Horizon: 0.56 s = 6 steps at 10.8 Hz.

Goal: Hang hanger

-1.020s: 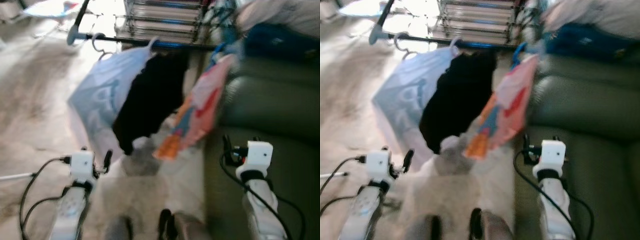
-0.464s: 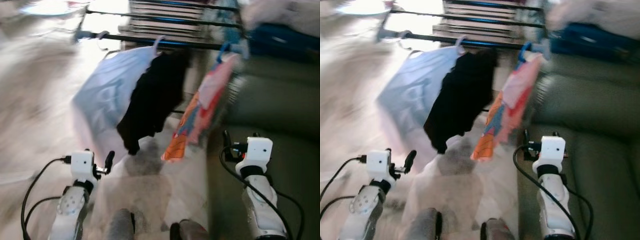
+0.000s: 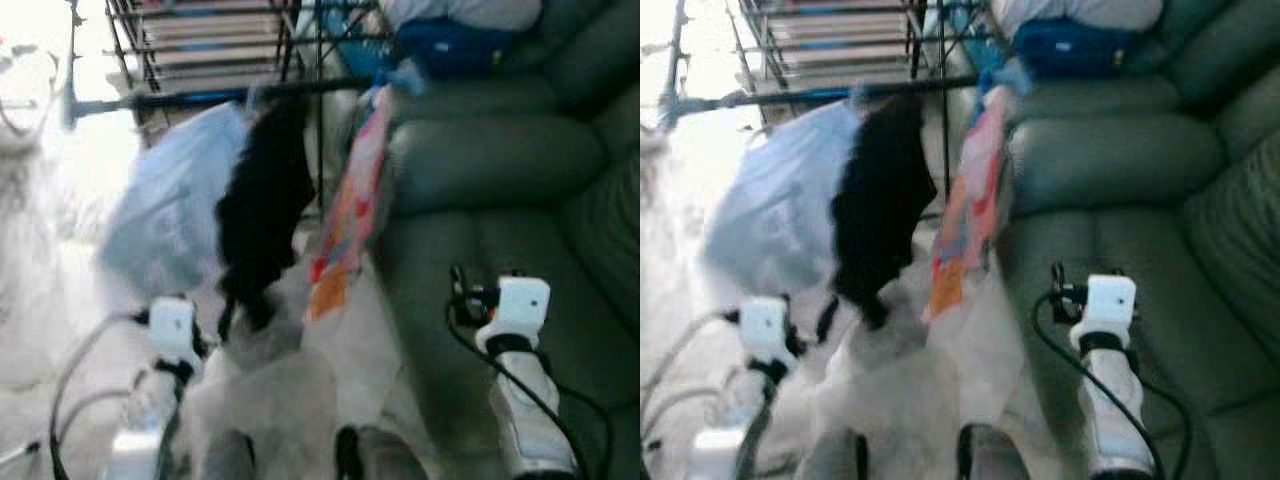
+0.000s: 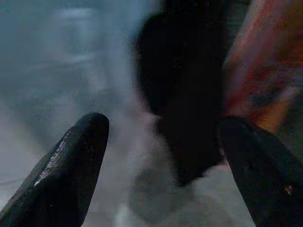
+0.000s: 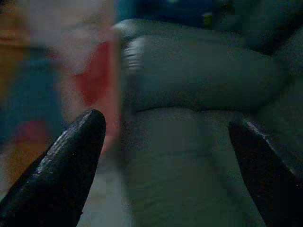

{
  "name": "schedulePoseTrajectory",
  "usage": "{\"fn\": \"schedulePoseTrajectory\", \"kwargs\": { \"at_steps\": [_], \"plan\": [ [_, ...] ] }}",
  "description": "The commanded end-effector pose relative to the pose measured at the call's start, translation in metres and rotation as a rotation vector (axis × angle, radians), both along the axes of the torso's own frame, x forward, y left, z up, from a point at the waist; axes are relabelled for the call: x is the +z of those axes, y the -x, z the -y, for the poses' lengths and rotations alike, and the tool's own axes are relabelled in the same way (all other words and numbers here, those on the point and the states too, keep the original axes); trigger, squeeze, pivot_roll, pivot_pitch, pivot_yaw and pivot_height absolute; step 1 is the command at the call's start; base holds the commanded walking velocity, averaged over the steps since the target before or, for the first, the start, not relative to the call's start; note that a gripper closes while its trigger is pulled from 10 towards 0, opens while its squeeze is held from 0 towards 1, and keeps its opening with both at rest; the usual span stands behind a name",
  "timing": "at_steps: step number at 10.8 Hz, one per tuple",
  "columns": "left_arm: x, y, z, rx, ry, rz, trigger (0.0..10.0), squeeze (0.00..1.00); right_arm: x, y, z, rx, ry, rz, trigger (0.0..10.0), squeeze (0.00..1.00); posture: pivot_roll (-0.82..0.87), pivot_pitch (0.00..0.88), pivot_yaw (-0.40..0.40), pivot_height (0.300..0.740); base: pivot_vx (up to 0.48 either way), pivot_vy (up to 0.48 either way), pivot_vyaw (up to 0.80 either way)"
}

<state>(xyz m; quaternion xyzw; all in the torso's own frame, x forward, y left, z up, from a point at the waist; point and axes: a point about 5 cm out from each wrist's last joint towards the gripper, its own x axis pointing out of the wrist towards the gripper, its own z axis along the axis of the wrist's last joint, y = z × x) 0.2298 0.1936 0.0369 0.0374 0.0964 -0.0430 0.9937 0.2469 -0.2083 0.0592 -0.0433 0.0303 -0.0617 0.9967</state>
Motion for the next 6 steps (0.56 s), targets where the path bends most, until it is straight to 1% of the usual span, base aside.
{"fn": "schedulePoseTrajectory", "kwargs": {
  "at_steps": [1, 2, 4, 6],
  "plan": [
    [-0.0029, 0.0053, -0.0044, 0.024, -0.027, -0.011, 10.0, 0.00, 0.0009, -0.0003, -0.0031, 0.011, 0.000, 0.006, 10.0, 0.00, 0.01, 0.173, -0.047, 0.740, 0.000, 0.000, 0.00],
    [-0.0024, 0.0062, -0.0043, 0.020, -0.044, -0.003, 10.0, 0.00, -0.0012, 0.0020, -0.0051, 0.016, -0.004, 0.001, 10.0, 0.00, 0.01, 0.171, -0.048, 0.740, 0.000, 0.000, 0.00],
    [-0.0007, 0.0057, -0.0053, 0.038, -0.030, 0.019, 10.0, 0.00, -0.0041, 0.0050, -0.0055, 0.018, -0.003, -0.008, 10.0, 0.00, 0.02, 0.163, -0.051, 0.740, 0.000, 0.000, 0.00],
    [0.0001, 0.0037, -0.0062, 0.054, -0.029, 0.022, 10.0, 0.00, -0.0041, 0.0037, -0.0055, 0.020, 0.000, -0.009, 10.0, 0.00, 0.02, 0.155, -0.051, 0.740, 0.000, 0.000, 0.00]
  ]
}}
